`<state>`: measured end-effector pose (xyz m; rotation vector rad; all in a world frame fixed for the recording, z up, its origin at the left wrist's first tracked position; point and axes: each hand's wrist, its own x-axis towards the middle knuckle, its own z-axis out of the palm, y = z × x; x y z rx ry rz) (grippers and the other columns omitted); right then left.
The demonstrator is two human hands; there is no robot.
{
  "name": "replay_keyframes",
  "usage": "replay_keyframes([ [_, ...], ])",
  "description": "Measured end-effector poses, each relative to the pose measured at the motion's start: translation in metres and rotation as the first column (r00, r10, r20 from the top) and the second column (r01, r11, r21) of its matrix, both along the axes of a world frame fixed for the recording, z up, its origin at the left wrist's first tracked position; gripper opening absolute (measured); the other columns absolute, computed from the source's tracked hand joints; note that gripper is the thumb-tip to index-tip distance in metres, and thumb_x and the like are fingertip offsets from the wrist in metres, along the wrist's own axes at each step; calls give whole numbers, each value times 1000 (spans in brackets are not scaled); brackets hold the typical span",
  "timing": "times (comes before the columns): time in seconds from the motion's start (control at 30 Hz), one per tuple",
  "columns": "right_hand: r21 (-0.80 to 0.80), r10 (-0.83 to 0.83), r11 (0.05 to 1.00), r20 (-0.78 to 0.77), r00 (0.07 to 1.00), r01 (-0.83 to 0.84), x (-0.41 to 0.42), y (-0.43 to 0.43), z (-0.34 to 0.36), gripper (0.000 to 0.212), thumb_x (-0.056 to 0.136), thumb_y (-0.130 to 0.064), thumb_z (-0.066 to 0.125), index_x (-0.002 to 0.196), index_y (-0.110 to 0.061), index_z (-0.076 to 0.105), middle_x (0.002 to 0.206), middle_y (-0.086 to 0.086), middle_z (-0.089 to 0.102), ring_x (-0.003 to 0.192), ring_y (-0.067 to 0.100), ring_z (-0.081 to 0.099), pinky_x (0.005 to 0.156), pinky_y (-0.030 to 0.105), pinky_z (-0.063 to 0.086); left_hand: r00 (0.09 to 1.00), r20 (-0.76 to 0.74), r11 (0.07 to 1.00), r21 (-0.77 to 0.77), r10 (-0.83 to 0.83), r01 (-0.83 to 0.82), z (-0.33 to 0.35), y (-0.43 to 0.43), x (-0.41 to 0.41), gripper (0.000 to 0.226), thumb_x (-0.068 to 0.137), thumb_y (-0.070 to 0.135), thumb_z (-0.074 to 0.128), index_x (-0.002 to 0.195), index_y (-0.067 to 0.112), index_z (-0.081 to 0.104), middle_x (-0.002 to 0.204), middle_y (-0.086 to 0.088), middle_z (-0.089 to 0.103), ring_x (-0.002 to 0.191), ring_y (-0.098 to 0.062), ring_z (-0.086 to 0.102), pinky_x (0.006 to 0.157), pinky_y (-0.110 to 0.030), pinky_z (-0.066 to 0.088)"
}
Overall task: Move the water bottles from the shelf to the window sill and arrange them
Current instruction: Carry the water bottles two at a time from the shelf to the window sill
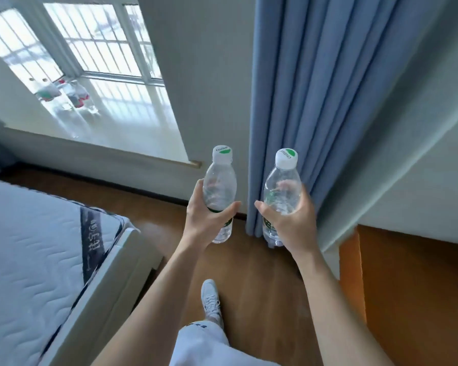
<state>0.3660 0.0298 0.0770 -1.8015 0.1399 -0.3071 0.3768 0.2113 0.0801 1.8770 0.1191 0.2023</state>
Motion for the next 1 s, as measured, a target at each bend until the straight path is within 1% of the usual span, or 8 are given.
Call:
replay_keyframes([
  [0.1,-38,134,990,-2,991,-134,26,50,-2,47,69,-22,90,104,-25,60,102,-15,65,88,-1,65,77,13,49,993,7,993,-12,116,-116,-2,48,4,46,67,24,89,102,23,58,91,10,66,82,4,61,71,-8,45],
  [0.23,-63,267,962,-6,964,-267,64,117,-4,47,68,-21,91,105,-20,60,99,-16,64,84,-12,62,70,3,43,974,14,974,10,224,-224,-9,117,23,51,66,32,89,106,29,57,96,9,67,92,-6,64,82,-25,53],
  [0.43,-106,346,933,-12,938,-345,139,212,-5,50,66,-27,92,105,-24,60,101,-17,65,86,-10,61,71,3,42,944,37,943,32,329,-330,-15,212,82,62,59,52,85,110,35,55,100,10,67,97,-10,65,86,-36,55],
  [0.57,-124,361,925,-9,932,-360,191,272,-4,52,64,-29,92,104,-23,60,100,-16,66,85,-8,63,72,6,44,944,29,944,10,328,-328,-17,271,129,59,62,46,87,110,39,54,100,8,66,97,-13,66,87,-43,57],
  [0.67,-142,364,921,-11,931,-362,223,312,-4,52,63,-32,93,102,-30,58,101,-16,66,89,1,65,77,15,49,936,29,936,-2,352,-352,-17,310,159,57,64,39,89,109,41,54,99,9,67,95,-10,66,86,-41,58],
  [0.8,-145,419,896,-30,907,-419,253,346,-8,53,64,-29,93,104,-29,58,100,-20,65,85,-13,62,70,2,43,913,22,913,-35,408,-407,-22,350,185,57,65,38,89,110,37,55,100,7,67,94,-10,66,83,-36,58],
  [0.93,-145,461,874,-48,886,-463,289,378,-15,54,63,-30,93,105,-28,59,101,-17,66,89,-8,63,70,5,46,884,22,884,-46,467,-466,-30,379,207,56,65,39,89,107,46,52,100,15,65,95,-5,65,81,-30,57],
  [1.0,-138,494,857,-52,868,-496,307,396,-18,53,64,-29,93,104,-27,59,100,-18,65,89,-9,63,69,6,46,863,22,863,-27,505,-504,-32,392,219,56,65,39,89,108,40,53,99,14,65,93,-4,64,80,-27,56],
])
